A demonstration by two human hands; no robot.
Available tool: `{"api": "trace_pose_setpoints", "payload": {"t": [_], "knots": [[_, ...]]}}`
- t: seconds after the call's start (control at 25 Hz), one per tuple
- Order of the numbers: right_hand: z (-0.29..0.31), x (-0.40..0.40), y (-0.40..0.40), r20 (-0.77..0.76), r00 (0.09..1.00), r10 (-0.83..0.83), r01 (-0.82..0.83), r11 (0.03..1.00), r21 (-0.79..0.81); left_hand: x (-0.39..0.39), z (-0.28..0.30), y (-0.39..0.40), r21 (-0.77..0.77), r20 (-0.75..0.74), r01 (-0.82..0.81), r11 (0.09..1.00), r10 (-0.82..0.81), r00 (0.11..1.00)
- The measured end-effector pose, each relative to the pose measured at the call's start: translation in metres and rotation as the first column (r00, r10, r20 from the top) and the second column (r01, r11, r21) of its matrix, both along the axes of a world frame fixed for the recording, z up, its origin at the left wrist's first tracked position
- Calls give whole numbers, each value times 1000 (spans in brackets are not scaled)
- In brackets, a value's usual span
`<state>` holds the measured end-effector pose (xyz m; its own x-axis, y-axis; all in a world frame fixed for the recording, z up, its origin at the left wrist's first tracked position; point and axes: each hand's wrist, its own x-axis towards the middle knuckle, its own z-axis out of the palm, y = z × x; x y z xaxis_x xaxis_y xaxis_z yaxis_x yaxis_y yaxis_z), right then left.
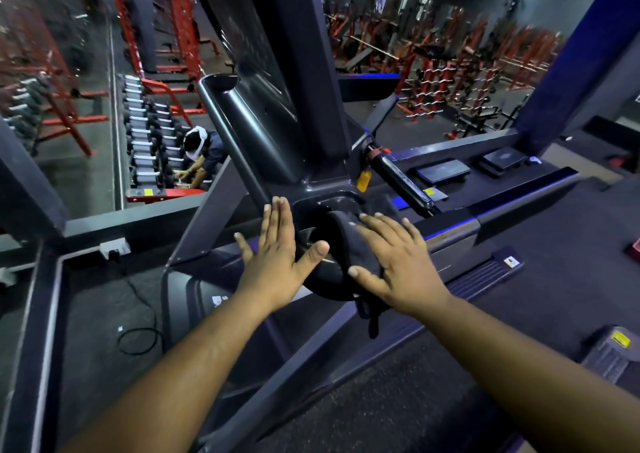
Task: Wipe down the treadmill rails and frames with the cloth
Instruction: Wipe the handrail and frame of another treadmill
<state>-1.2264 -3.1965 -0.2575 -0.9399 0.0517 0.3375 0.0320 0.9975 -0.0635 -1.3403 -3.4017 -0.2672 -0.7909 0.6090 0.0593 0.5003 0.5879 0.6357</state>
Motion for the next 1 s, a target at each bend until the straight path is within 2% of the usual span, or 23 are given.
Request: {"api": "trace_pose_setpoints", "payload": {"t": [0.12,0.16,0.24,0.32,0.4,0.48,0.56,0.72,0.88,0.92,1.0], "knots": [[11,-14,30,41,977,-210,213,966,-145,14,5,8,-136,-206,4,991,-32,978],[12,-16,24,37,971,-235,237,961,-141,22,6,15,-189,-274,11,982,-63,960],[4,-9,3,3,991,-136,136,986,-91,36,9,32,-271,-387,11,962,-120,914],[-6,7,16,36,999,2,0,999,-52,45,13,51,-307,-476,-6,952,-149,867],[-6,14,70,55,998,-32,35,998,-50,50,16,73,-345,-530,-22,938,-175,830],[-4,18,127,47,987,-153,156,985,-76,57,19,97,-372,-537,-32,928,-186,823],[-1,14,166,84,978,-191,198,977,-77,63,22,132,-388,-526,-39,921,-186,830],[13,-23,190,225,961,-163,184,980,-77,62,26,190,-496,-471,-72,865,-198,859],[16,-31,205,136,988,-70,86,990,-116,57,24,205,-525,-419,-106,844,-149,896],[18,-34,207,178,981,-72,92,990,-109,56,25,205,-527,-409,-105,844,-143,901],[27,-52,207,368,920,-132,168,983,-68,55,25,204,-527,-391,-77,847,-161,906]]}}
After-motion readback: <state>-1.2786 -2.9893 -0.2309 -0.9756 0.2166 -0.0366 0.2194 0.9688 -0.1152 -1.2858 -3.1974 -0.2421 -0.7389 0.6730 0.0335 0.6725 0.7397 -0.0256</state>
